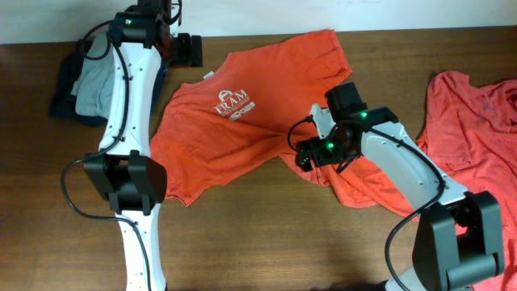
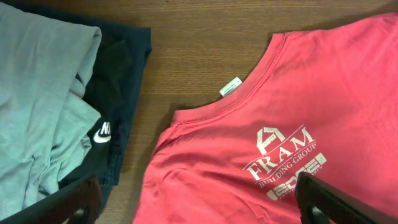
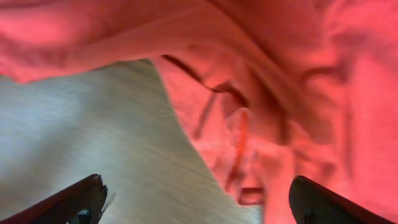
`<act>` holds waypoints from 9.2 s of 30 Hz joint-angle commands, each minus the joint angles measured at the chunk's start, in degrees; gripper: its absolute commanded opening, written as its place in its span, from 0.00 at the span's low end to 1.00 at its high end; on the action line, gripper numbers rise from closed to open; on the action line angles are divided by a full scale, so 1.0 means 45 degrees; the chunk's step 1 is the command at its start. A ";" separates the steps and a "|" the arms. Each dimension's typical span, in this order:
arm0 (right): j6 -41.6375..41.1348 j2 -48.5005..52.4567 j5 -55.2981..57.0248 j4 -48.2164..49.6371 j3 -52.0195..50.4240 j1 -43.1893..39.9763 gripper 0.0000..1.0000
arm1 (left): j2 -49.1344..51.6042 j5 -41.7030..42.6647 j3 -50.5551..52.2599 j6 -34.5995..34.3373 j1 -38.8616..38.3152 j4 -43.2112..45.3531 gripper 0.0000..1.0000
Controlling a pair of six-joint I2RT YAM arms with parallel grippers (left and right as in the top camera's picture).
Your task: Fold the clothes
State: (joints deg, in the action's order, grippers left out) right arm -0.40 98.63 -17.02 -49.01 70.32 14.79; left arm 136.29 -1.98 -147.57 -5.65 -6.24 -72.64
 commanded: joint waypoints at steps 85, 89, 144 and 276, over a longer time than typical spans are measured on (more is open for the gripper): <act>-0.1894 0.1277 0.1418 0.2414 -0.1069 0.0714 0.48 | -0.0340 -0.0092 -0.0146 -0.0073 0.0005 0.0019 0.99; -0.1938 0.1287 0.1506 0.2448 -0.1069 0.0714 0.48 | -0.0340 -0.0092 -0.0146 -0.0073 0.0005 0.0019 0.99; -0.2171 0.1690 0.1579 0.2584 -0.1059 0.0704 0.14 | -0.0340 -0.0092 -0.0146 -0.0073 0.0005 0.0019 0.99; -0.6455 -0.3993 0.0325 -0.5897 -0.6484 0.4974 0.09 | -0.0340 -0.0092 -0.0146 -0.0073 0.0005 0.0019 0.99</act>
State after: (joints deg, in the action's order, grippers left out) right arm -28.82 81.54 -14.74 -75.55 41.60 36.60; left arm 136.29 -1.98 -147.57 -5.65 -6.24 -72.64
